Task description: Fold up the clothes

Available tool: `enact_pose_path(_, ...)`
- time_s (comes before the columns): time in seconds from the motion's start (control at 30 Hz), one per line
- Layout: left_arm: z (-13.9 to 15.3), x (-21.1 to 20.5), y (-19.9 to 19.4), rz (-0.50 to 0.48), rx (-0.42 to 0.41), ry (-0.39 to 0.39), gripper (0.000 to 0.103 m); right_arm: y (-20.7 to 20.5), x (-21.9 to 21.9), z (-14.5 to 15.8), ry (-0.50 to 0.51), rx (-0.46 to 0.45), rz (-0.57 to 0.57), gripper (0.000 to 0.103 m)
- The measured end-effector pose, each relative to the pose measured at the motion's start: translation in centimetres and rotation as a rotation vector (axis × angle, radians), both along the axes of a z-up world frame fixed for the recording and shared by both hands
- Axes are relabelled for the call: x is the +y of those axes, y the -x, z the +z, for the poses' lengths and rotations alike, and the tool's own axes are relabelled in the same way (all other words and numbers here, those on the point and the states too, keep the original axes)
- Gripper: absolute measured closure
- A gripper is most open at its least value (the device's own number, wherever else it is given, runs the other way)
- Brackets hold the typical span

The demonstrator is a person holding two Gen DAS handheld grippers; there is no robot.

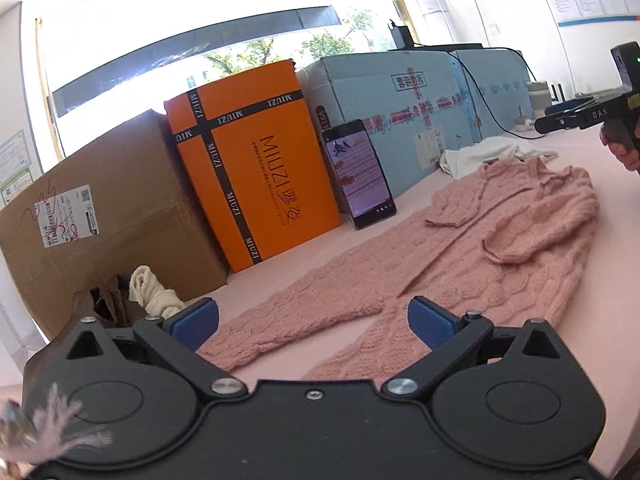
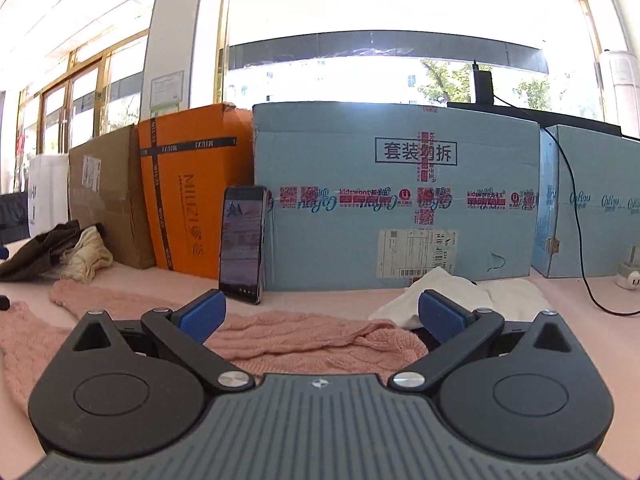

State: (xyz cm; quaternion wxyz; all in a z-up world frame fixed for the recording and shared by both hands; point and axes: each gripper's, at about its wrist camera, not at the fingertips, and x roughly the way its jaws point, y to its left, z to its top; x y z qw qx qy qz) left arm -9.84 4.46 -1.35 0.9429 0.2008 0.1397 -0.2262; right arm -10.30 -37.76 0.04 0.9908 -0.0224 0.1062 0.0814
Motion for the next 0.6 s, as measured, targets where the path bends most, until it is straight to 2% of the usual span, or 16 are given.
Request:
enact_pose_path(0.17, -1.2, -1.0, 1.1, -0.066, 0.055, -0.086, 0.000, 2.3, 0.7, -0.6, 0.145, 0.111, 0.090, 0.000)
enact_pose_path(0.4, -2.2, -1.7, 1.5, -0.106, 0.093, -0.129, 0.000, 4.0, 1.3, -1.8, 0.244, 0.236, 0.142, 0.000)
enact_pose_path(0.6, -2.9, -2.6, 1.2, -0.107, 0.114, -0.186, 0.000, 3.7, 3.0, -3.2, 0.379, 0.305, 0.179, 0.000)
